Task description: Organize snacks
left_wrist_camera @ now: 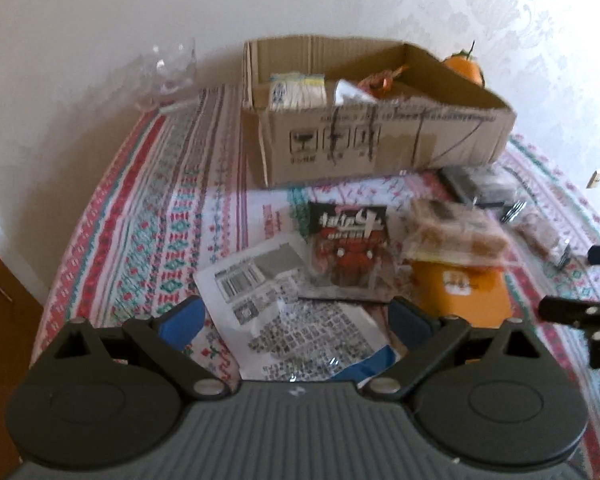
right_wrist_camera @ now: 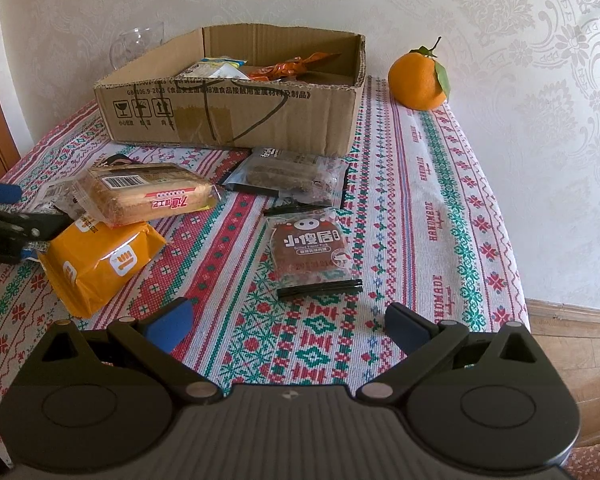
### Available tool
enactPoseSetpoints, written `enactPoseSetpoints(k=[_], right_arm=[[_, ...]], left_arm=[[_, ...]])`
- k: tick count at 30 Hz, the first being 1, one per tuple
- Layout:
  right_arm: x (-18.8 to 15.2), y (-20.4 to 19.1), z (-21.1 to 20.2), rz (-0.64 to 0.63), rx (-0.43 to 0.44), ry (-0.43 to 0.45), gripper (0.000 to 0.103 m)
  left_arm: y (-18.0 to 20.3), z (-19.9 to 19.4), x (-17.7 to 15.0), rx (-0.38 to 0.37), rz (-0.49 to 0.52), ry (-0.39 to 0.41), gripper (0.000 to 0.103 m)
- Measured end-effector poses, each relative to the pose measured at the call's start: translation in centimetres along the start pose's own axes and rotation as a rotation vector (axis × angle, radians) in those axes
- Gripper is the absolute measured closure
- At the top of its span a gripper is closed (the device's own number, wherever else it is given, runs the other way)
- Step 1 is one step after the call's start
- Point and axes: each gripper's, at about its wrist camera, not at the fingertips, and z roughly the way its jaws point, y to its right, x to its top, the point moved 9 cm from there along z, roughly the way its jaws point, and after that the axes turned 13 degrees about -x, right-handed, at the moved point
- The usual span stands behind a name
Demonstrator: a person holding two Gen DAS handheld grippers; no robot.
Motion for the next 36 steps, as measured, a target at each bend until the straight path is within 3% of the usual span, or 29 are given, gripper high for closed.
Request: enactPoseSetpoints(k=[7, 10, 18, 26, 30, 32, 36], right_arm=[[0.1, -0.1, 0.0, -0.005, 0.004, -0.001, 0.0], [0.2, -0.1, 0.0, -0.021, 0.017, 0.01, 0.0], [1.3, 0.2, 1.1, -0.084, 0.084, 0.045, 0.0], [3.2, 0.5, 2.9, -0.074, 0.085, 0.066, 0.0], [3.6, 0.4, 3.4, -0.07, 0.084, 0.075, 0.0], [3.7, 0.4, 3.5, -0.069, 0.084, 0.077, 0.0], [3.7, 0.5, 3.5, -0.069, 0.084, 0.078, 0.0]], left_arm=[[-2.5, -1.7, -1.9, 0.049, -0.056, -0.006, 0.002], [-3.4, -2.2, -2.5, 0.03, -0.108, 0.004, 0.001], [-2.7, -0.9, -1.3, 0.017, -0.078, 0.007, 0.0], [-2.4, -0.1, -0.5, -0.012, -0.049, -0.013, 0.001], [-2.4, -0.2, -0.2, -0.025, -0.045, -0.026, 0.007], [-2.3, -0.2, 0.0, -0.03, -0.041, -0.027, 0.017], [-2.0, -0.3, 0.3, -0.039, -0.029, -0.032, 0.027]])
